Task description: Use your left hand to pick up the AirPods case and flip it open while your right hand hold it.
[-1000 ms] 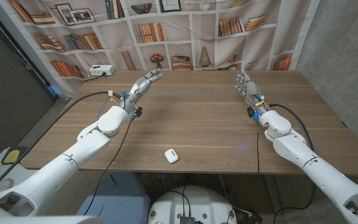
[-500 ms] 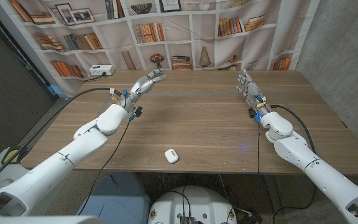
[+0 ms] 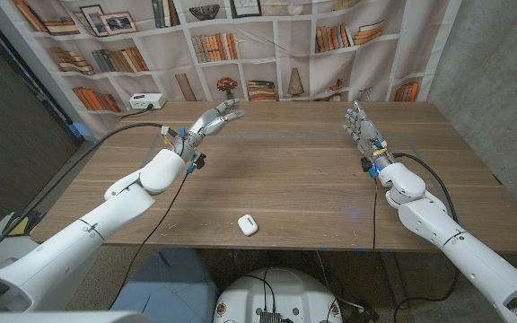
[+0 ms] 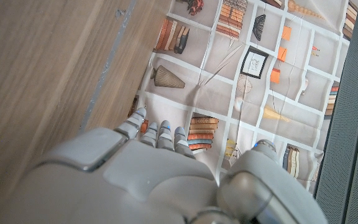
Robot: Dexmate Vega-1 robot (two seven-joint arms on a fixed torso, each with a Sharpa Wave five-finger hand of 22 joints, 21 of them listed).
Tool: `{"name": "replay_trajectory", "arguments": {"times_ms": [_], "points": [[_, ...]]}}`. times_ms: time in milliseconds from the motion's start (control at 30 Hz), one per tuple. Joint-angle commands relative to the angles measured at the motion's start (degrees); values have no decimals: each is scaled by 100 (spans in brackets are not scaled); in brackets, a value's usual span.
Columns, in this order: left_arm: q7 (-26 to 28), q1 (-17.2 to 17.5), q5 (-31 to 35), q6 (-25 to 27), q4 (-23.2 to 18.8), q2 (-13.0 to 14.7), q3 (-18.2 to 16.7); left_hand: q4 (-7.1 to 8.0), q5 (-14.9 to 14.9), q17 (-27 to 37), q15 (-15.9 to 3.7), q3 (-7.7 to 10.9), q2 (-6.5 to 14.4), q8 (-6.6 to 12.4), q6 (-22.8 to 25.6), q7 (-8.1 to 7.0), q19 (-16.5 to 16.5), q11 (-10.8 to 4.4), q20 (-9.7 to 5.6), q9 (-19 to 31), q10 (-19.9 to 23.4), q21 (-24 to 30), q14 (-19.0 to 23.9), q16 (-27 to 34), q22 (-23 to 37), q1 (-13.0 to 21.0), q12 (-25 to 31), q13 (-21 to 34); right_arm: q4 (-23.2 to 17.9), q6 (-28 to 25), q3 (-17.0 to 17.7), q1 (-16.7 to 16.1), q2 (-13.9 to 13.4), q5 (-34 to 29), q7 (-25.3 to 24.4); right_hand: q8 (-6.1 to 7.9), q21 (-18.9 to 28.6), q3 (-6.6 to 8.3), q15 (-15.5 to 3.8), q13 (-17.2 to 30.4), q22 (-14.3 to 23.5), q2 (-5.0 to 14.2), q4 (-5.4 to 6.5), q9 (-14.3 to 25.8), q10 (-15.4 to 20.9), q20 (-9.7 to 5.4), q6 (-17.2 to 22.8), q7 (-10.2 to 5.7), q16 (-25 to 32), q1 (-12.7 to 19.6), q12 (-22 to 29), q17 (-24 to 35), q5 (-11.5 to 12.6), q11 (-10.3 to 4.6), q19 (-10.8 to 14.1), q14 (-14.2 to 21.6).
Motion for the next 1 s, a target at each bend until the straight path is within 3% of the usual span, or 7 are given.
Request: {"name": "replay_trajectory", "arguments": {"times_ms": [33, 333, 1000], "points": [[129, 21, 505, 168, -230, 112, 2, -4, -13, 8, -53, -44, -92, -40, -63, -71, 15, -32, -30, 11, 68, -5, 28, 8, 15, -10, -2, 24, 21, -9, 24, -23, -16, 33, 28, 15, 35, 24, 3, 8, 32, 5, -43, 11, 41, 8, -6, 31, 25, 83, 30, 5, 4, 5, -1, -20], [141, -29, 920, 300, -425, 189, 50, -15, 2, 7, -65, -56, -117, -87, -311, -175, 21, -61, -33, 13, 80, -7, 42, 7, 14, 44, -14, 26, 53, 31, 56, -41, -8, 94, 69, 17, 34, 27, -5, 8, 32, 8, -48, 11, 38, 11, -5, 31, 26, 86, 28, 5, 3, 9, -3, -19], [-12, -187, 1464, 374, -590, 257, 168, -38, 15, 6, -83, -39, -113, -25, -309, -188, 41, -73, -32, 15, 148, -4, 66, 7, 12, 157, -6, 27, 137, 70, 54, -30, 30, 128, 102, 20, 36, 34, -3, 9, 32, 19, -59, 12, 40, 13, -2, 25, 27, 95, 28, 4, 1, 2, -2, -20]]}}
